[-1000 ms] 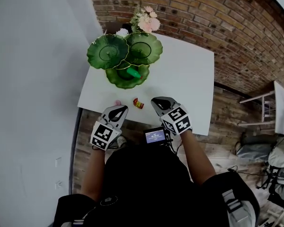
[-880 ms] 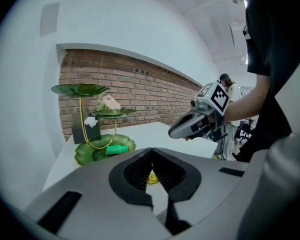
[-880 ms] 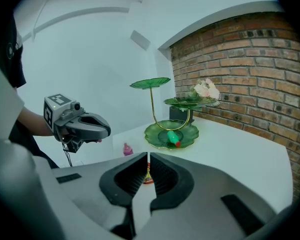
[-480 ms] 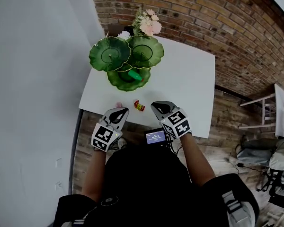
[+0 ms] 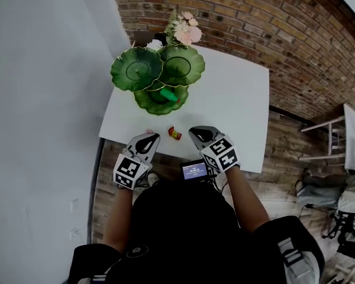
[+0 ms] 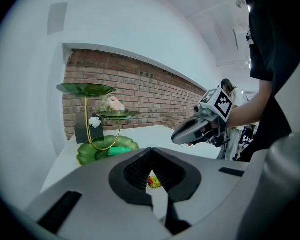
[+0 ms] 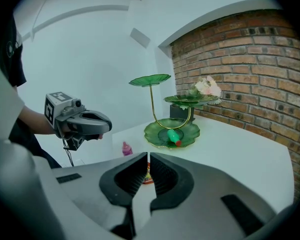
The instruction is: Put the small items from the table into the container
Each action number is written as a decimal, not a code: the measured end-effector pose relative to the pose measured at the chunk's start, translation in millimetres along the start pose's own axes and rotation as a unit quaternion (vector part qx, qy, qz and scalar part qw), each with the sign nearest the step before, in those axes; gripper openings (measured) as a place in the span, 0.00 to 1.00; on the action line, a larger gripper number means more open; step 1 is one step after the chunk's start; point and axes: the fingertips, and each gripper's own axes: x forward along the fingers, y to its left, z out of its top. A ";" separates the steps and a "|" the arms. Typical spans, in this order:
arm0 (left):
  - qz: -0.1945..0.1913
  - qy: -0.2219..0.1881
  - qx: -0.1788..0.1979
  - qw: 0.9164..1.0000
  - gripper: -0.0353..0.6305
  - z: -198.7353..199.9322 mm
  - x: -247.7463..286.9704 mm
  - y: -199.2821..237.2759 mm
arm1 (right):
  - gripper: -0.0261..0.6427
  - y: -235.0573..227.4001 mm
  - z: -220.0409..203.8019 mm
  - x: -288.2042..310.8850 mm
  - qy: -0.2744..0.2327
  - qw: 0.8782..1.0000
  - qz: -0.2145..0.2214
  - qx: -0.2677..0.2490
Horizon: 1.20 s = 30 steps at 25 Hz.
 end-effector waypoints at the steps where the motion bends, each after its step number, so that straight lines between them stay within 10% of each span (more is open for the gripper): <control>1: 0.001 0.000 -0.001 1.000 0.07 0.1 -0.4 0.6 | 0.08 0.4 0.5 0.0 0.000 1.000 0.001 0.000; 17: 0.050 0.014 -0.010 0.999 0.08 -9.8 -1.1 18.9 | 0.08 5.1 -5.3 0.1 0.007 1.000 0.012 -0.003; 23: 0.079 0.038 -0.017 0.996 0.34 -23.9 5.1 36.2 | 0.08 4.8 -11.9 0.6 0.018 1.000 0.013 -0.001; 30: 0.096 0.098 -0.035 0.990 0.41 -60.6 18.1 52.7 | 0.08 1.4 -20.5 0.6 0.036 0.999 0.012 0.001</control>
